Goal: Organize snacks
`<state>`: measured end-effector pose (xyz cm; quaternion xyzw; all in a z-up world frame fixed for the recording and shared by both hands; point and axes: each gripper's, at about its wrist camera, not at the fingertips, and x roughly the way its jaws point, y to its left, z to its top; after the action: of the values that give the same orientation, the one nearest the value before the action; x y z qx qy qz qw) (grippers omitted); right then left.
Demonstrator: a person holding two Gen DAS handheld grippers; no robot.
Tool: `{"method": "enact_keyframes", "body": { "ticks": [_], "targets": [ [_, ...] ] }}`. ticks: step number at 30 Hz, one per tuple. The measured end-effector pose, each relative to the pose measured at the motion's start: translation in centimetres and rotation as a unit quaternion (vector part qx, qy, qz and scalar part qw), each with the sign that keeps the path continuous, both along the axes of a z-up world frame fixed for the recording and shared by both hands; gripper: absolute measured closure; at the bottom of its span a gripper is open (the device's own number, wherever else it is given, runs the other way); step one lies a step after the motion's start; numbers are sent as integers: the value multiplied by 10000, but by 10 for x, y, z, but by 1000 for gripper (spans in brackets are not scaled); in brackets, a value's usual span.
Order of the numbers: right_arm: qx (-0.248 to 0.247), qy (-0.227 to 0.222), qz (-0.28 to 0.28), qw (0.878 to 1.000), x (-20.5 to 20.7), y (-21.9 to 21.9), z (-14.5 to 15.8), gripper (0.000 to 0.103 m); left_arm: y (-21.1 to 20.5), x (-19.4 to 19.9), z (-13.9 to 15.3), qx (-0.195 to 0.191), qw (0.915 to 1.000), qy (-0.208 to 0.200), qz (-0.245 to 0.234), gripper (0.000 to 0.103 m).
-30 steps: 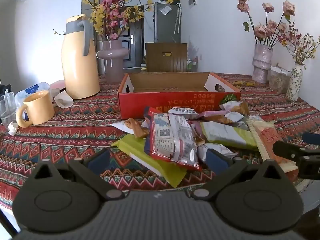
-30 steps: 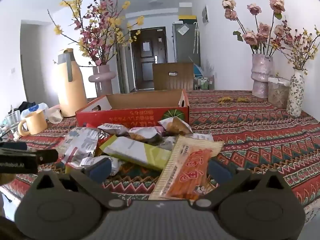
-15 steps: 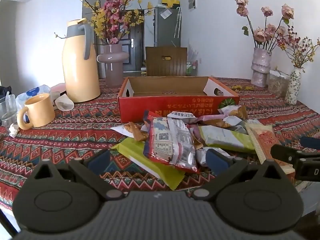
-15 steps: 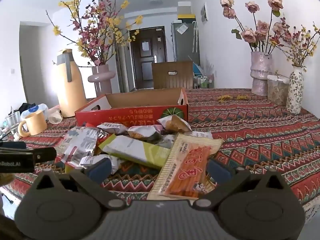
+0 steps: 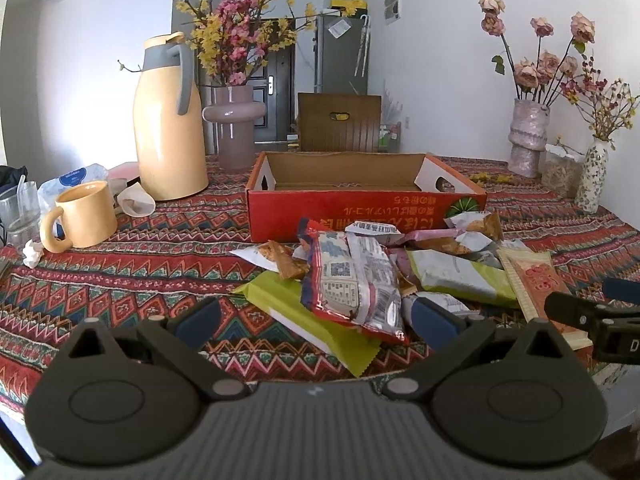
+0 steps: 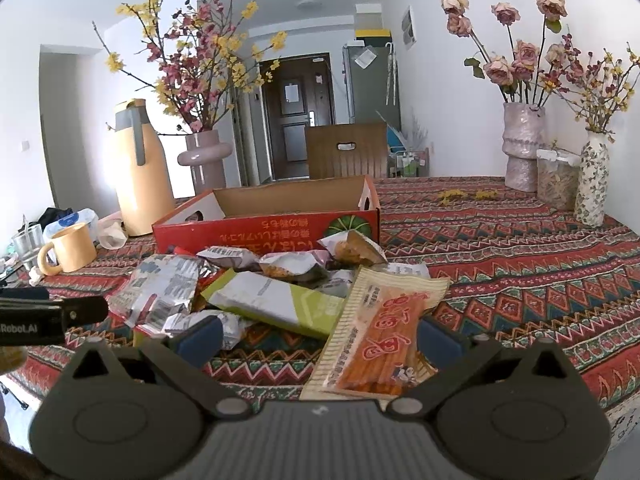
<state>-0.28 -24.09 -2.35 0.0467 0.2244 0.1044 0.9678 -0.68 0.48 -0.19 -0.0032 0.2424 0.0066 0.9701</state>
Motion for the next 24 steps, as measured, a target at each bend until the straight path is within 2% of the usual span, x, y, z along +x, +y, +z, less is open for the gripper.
{"method": "enact_keyframes", "body": {
  "ticks": [24],
  "targets": [
    [35, 35, -7, 10000, -1, 0, -2, 0, -1, -2, 0, 13, 10000, -51, -37, 0]
  ]
}}
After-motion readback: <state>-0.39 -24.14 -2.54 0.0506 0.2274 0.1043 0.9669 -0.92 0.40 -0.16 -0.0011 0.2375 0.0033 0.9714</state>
